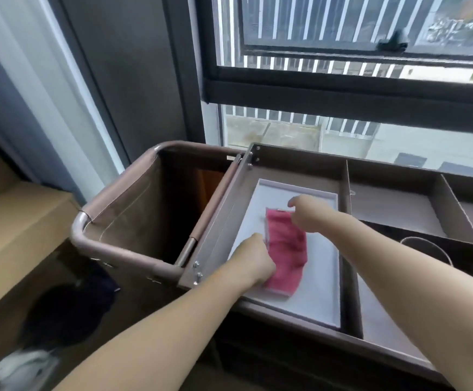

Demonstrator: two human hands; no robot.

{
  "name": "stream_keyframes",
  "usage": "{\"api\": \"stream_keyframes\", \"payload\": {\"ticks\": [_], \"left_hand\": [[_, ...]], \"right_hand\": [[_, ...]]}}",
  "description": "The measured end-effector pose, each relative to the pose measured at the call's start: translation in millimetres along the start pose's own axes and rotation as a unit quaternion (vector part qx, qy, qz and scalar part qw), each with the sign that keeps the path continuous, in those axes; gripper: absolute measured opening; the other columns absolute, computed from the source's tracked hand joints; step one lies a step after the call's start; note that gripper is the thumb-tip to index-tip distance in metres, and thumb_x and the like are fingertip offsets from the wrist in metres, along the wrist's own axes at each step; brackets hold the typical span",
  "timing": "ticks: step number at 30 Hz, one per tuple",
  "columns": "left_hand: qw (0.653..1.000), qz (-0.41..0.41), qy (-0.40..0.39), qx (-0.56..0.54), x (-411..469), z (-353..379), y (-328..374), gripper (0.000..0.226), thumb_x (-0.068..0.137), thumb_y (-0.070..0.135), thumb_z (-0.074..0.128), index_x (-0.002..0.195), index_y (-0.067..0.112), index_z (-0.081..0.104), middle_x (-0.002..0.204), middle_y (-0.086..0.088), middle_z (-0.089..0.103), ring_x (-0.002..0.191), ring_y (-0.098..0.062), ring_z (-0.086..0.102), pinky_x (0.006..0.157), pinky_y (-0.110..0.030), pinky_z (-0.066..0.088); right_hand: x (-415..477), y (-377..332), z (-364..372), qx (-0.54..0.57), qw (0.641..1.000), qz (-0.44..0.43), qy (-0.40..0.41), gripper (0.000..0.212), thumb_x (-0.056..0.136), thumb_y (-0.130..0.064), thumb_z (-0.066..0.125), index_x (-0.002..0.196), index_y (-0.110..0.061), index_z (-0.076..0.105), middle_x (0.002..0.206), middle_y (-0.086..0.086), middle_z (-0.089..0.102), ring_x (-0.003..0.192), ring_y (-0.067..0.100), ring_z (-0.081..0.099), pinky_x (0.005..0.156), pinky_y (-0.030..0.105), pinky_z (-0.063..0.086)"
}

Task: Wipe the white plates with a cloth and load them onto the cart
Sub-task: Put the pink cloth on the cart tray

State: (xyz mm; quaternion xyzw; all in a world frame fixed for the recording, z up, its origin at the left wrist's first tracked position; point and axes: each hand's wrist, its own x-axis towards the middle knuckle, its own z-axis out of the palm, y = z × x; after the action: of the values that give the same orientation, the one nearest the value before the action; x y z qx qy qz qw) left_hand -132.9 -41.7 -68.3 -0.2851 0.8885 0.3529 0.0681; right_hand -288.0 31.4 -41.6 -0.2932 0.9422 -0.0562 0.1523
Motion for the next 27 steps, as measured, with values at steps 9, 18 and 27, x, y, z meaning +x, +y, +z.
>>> {"api": "stream_keyframes", "payload": {"ticks": [9,18,27], "left_hand": [[0.989,0.048,0.081,0.110,-14.6,1.1,-2.4,0.022,0.087,0.005,0.053,0.109,0.007,0.058,0.116,-0.014,0.056,0.106,-0.033,0.055,0.087,-0.036,0.044],[0.958,0.090,0.272,0.016,-61.0,-89.0,-26.9,0.019,0.093,0.021,0.058,0.112,0.020,0.061,0.105,0.007,0.059,0.095,-0.011,0.056,0.077,-0.021,0.044],[0.909,-0.117,0.400,0.024,-172.7,-176.4,-192.7,0.016,0.093,0.022,0.058,0.109,0.024,0.060,0.109,0.004,0.060,0.091,-0.015,0.057,0.071,-0.025,0.044]], "right_hand": [[18.8,11.3,14.2,-0.083,0.996,-0.037,0.015,0.029,0.078,-0.004,0.047,0.095,-0.013,0.068,0.100,0.010,0.069,0.089,0.032,0.064,0.073,0.032,0.053],[-7.2,-85.1,-33.8,0.084,0.969,-0.196,0.124,0.043,0.086,-0.018,0.052,0.128,-0.020,0.060,0.121,0.008,0.065,0.099,0.027,0.063,0.082,0.033,0.051],[-80.5,-279.9,-8.1,0.106,0.909,-0.395,0.085,0.045,0.092,-0.022,0.056,0.136,-0.016,0.054,0.133,0.007,0.059,0.119,0.025,0.056,0.097,0.032,0.043]]}}
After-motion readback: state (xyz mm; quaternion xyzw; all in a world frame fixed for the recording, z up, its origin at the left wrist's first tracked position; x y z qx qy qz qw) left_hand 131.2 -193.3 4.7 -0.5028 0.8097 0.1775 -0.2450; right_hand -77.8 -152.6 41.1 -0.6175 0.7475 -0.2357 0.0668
